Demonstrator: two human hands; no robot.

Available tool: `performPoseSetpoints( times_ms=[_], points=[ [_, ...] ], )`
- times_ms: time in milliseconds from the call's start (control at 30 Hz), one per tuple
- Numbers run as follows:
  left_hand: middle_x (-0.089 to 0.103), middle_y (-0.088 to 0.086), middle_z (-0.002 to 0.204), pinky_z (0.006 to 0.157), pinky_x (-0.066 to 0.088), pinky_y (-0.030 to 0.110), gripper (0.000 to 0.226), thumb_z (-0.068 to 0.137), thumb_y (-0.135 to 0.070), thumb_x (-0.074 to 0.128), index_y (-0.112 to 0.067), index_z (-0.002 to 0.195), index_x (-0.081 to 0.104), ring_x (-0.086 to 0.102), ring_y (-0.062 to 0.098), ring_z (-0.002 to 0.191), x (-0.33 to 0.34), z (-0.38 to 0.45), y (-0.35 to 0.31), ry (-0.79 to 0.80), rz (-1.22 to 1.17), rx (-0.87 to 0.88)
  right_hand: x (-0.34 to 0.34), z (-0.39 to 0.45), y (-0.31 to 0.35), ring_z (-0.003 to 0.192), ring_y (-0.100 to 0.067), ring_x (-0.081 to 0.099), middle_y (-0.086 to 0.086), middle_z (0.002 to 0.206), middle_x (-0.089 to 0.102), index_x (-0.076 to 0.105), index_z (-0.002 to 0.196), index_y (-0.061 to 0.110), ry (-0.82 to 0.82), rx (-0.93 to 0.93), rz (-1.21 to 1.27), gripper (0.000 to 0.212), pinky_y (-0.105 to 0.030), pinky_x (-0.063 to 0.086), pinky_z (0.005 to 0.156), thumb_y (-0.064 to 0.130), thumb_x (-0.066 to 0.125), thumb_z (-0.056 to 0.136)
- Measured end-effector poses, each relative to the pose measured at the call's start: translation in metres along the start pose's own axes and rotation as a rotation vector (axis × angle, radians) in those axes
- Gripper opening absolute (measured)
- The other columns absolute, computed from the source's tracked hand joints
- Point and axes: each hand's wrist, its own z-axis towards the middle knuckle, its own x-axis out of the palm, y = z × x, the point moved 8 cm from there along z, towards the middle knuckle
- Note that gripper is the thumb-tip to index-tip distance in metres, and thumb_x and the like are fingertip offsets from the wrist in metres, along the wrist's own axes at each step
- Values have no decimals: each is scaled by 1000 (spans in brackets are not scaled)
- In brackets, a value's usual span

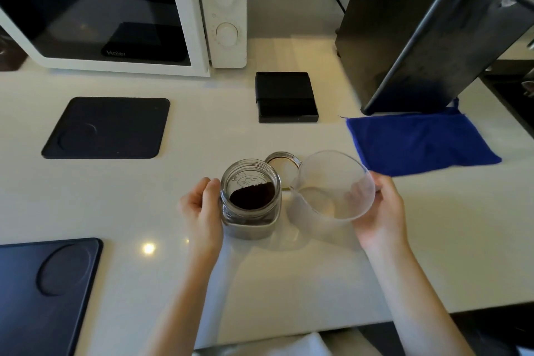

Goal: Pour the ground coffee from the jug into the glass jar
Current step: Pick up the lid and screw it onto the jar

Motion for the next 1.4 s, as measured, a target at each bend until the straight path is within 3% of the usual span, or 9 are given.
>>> performPoseSetpoints(
  times_ms=[167,300,433,600,800,967,1100,1233,1400],
  points=[
    [35,-10,54,47,25,18,34,74,-38,39,-9,57,35,29,4,51,-2,-5,-1,-5,50,19,-5,8,9,64,-13,47,4,61,50,56,55,19,57,-74,-156,21,-27,37,63,20,54,76],
    [55,3,83,77,41,20,35,81,-46,31,-21,85,55,53,3,78,-7,-12,16,25,-2,-39,7,30,34,78,-15,59,4,74,68,66,74,17,242,-101,-257,21,-27,44,73,27,52,85],
    [62,6,99,88,41,42,29,86,-33,34,-37,102,59,58,21,99,-28,-23,44,94,145,-139,45,52,45,92,-10,61,6,98,68,67,92,23,499,-234,-1026,22,-29,46,82,4,63,82],
    [44,8,142,114,9,32,59,80,-37,33,-8,129,45,21,11,137,-32,-41,29,205,915,160,96,64,7,113,1,44,15,129,48,48,127,31,938,-230,-1520,59,-16,35,95,14,74,77],
    [24,-3,155,113,-4,30,59,83,-46,25,-23,135,39,2,4,141,-26,-41,36,242,1100,129,125,77,-44,126,-21,20,0,140,31,27,137,39,1240,-283,-1824,87,-32,18,98,19,79,72],
    [33,-1,151,114,4,34,58,81,-48,27,-22,129,48,8,3,139,-28,-40,34,235,1092,134,138,80,-49,127,-25,24,-6,139,36,42,132,31,1301,-324,-1902,80,-38,23,102,28,84,64],
    [36,0,149,114,7,37,58,82,-49,27,-23,129,48,14,10,141,-28,-40,33,222,1080,126,156,69,-13,106,-8,48,4,125,55,49,128,26,1115,-430,-1674,75,-18,40,83,24,85,62],
    [38,-1,148,114,8,38,58,79,-48,31,-23,128,50,16,8,139,-29,-40,30,218,1024,134,177,38,28,106,-2,52,9,117,57,48,125,25,1056,-478,-1495,73,-29,47,91,33,84,62],
    [40,-15,142,109,22,18,69,63,-40,59,-43,130,40,28,6,137,-31,-37,12,285,330,21,191,-17,57,110,-5,53,7,118,56,45,125,19,1123,-467,-1401,78,-21,45,94,12,85,59]
  ],
)
